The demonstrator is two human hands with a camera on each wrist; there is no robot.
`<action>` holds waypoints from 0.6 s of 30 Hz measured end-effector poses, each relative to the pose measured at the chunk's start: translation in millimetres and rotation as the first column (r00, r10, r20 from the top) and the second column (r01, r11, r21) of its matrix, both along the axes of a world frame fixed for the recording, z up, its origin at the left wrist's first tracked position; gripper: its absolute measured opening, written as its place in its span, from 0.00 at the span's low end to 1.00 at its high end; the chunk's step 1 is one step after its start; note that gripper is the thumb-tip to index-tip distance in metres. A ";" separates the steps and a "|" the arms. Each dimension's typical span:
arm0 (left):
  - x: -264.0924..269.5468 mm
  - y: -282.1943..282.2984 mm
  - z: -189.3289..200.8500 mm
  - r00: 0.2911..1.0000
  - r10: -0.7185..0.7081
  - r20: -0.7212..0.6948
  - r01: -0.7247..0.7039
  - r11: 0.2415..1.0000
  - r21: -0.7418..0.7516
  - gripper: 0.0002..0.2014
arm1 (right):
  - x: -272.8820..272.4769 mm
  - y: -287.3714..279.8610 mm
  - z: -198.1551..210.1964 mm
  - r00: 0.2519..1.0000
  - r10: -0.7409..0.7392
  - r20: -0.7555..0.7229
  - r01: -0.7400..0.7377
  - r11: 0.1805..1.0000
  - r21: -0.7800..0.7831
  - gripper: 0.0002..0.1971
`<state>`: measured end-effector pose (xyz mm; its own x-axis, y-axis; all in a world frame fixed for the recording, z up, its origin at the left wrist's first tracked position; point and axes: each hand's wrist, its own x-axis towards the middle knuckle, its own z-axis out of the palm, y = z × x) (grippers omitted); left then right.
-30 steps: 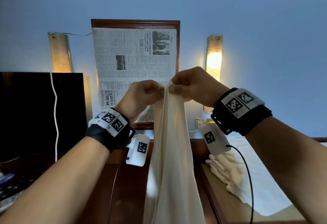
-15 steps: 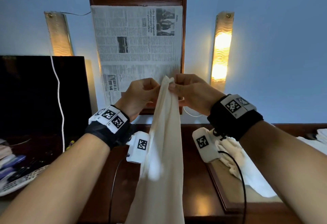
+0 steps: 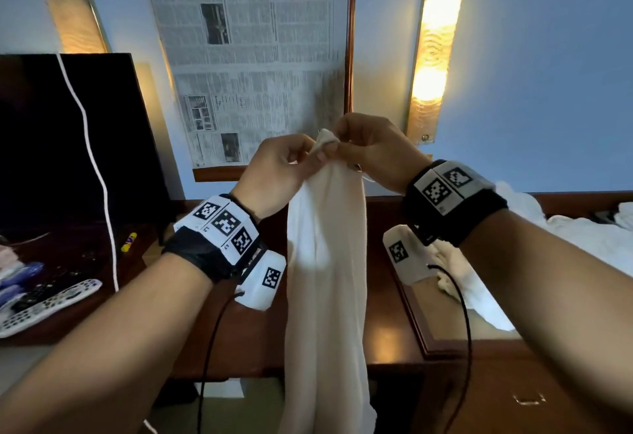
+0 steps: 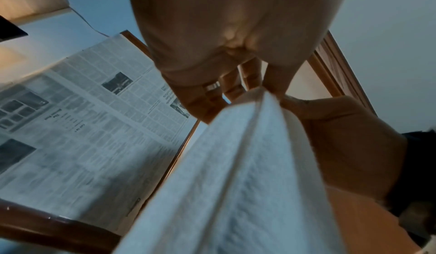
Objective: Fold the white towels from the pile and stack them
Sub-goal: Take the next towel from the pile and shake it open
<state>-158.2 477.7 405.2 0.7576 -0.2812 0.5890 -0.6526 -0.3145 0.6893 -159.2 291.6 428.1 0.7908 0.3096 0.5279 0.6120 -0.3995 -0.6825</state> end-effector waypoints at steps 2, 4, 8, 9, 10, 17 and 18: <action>7.4 -9.9 -3.5 0.999 0.036 0.017 -0.036 0.999 0.009 0.10 | 3.3 -8.7 -13.0 1.000 -0.028 0.001 0.028 0.998 0.062 0.11; 13.9 -21.0 -8.9 0.999 0.050 0.013 -0.050 0.999 -0.009 0.12 | 8.2 -18.6 -31.8 0.999 -0.039 -0.034 0.043 0.991 0.126 0.13; 32.8 -36.6 -24.3 0.997 0.073 -0.016 -0.073 0.997 -0.025 0.16 | 17.7 -45.2 -98.3 0.975 -0.012 -0.222 0.042 0.991 0.130 0.13; 38.5 -37.8 -28.7 0.996 0.084 -0.024 -0.084 0.996 -0.020 0.19 | 19.5 -54.4 -120.0 0.963 -0.013 -0.270 0.047 0.992 0.120 0.11; 44.4 -37.3 -33.3 0.995 0.095 -0.039 -0.095 0.995 -0.010 0.20 | 19.8 -64.4 -140.9 0.947 -0.029 -0.319 0.066 0.992 0.104 0.09; 66.1 -26.7 -55.1 0.955 0.270 -0.123 -0.270 0.963 0.023 0.14 | 36.8 -168.7 -282.8 0.819 -0.278 -0.502 0.166 0.952 -0.257 0.14; 67.6 -23.7 -55.3 0.942 0.309 -0.135 -0.312 0.950 -0.002 0.13 | 38.5 -181.9 -297.2 0.800 -0.325 -0.505 0.155 0.924 -0.349 0.11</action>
